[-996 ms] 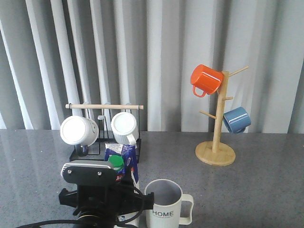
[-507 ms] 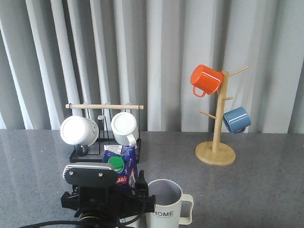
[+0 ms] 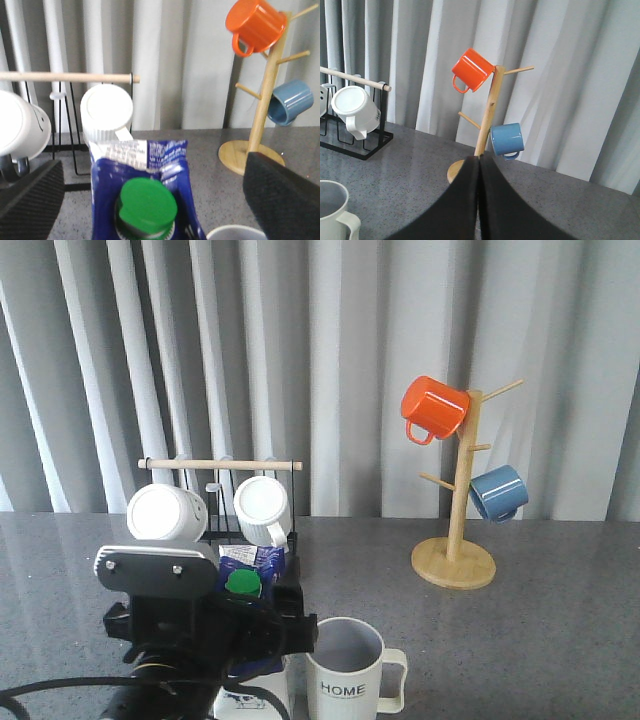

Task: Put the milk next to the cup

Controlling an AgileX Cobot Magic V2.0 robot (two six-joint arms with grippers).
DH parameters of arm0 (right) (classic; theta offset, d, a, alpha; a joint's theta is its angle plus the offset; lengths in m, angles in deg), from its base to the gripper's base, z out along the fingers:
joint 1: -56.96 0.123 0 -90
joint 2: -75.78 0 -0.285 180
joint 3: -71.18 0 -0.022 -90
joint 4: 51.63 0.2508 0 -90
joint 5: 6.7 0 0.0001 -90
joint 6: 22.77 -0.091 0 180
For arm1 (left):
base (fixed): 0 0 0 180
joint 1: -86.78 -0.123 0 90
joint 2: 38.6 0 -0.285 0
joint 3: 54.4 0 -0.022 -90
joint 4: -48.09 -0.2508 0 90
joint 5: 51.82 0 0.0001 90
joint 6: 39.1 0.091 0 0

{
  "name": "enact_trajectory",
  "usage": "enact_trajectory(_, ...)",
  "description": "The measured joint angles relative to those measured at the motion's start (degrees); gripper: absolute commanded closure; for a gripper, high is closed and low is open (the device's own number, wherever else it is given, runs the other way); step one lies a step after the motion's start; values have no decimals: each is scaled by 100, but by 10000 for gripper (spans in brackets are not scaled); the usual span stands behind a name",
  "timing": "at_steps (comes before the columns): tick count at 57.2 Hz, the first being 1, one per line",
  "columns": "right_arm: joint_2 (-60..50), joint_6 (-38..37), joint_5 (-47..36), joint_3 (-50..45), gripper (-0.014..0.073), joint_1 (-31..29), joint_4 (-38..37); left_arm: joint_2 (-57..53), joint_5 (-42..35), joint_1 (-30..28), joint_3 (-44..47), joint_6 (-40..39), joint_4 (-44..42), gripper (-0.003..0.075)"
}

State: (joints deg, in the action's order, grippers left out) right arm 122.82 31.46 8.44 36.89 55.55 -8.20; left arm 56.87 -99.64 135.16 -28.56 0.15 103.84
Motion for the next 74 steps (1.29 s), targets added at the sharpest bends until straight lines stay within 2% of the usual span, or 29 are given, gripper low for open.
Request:
enact_trajectory(9,0,0,0,0,599,0,0,-571,9,0,0,336,0,39)
enact_trajectory(13,0,0,0,0,599,0,0,-898,77,0,0,435,-5,82)
enact_trajectory(16,0,0,0,0,599,0,0,-1197,156,0,0,538,-39,148)
enact_trajectory(21,0,0,0,0,599,0,0,-1725,376,0,0,761,-130,337)
enact_trajectory(25,0,0,0,0,599,0,0,-2162,602,0,0,1063,-165,547)
enact_trajectory(28,0,0,0,0,599,0,0,-2418,765,0,0,1234,-165,734)
enact_trajectory(37,0,0,0,0,599,0,0,-3160,1078,0,0,1529,-110,728)
enact_trajectory(48,0,0,0,0,599,0,0,-3848,1090,0,0,1548,438,728)
enact_trajectory(69,0,0,0,0,599,0,0,-4464,1070,0,0,1543,525,728)
enact_trajectory(74,0,0,0,0,599,0,0,-4520,1274,0,0,1531,525,728)
